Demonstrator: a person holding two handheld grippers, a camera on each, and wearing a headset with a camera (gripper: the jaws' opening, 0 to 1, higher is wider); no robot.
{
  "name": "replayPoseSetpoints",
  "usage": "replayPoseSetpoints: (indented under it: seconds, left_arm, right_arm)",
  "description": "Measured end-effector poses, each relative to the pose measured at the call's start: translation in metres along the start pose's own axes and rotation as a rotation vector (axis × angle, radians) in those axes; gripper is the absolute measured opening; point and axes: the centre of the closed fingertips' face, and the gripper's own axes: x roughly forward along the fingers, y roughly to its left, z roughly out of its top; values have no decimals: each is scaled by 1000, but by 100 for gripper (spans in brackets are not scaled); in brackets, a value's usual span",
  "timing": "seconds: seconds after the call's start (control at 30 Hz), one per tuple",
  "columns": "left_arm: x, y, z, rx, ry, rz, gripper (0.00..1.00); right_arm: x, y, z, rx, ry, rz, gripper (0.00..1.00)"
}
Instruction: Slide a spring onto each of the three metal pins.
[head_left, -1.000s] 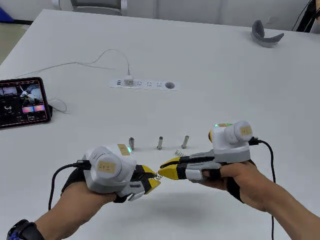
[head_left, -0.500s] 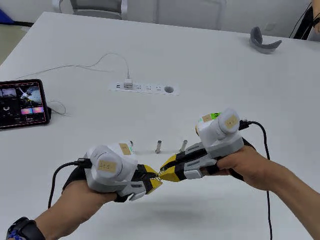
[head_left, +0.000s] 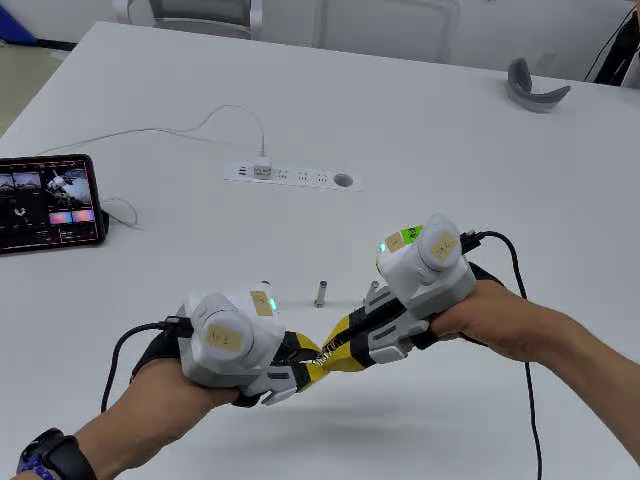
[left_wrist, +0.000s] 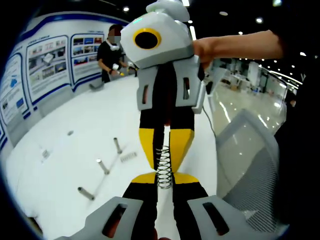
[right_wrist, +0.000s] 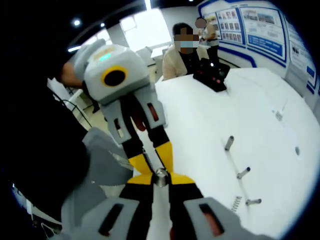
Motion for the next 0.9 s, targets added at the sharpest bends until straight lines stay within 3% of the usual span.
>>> replayPoseSetpoints:
  seconds: [0.1, 0.33, 0.43, 0.6, 0.9]
  left_arm:
    - [0, 3, -1, 30, -10, 21, 10]
    - [-4, 10, -4, -54, -46, 51, 16]
    - [-6, 13, -9, -74, -41, 65, 22]
    - [-11, 16, -14, -113, -50, 87, 25]
    - [-18, 22, -20, -178, -63, 119, 31]
  right_arm:
    - [1, -3, 0, -4, -4, -19, 12]
    - [0, -9, 0, 1, -14, -56, 12]
    - [-3, -12, -1, 12, -25, -67, 12]
    - [-7, -16, -4, 27, -39, -85, 12]
    - [-10, -22, -16, 43, -12, -108, 12]
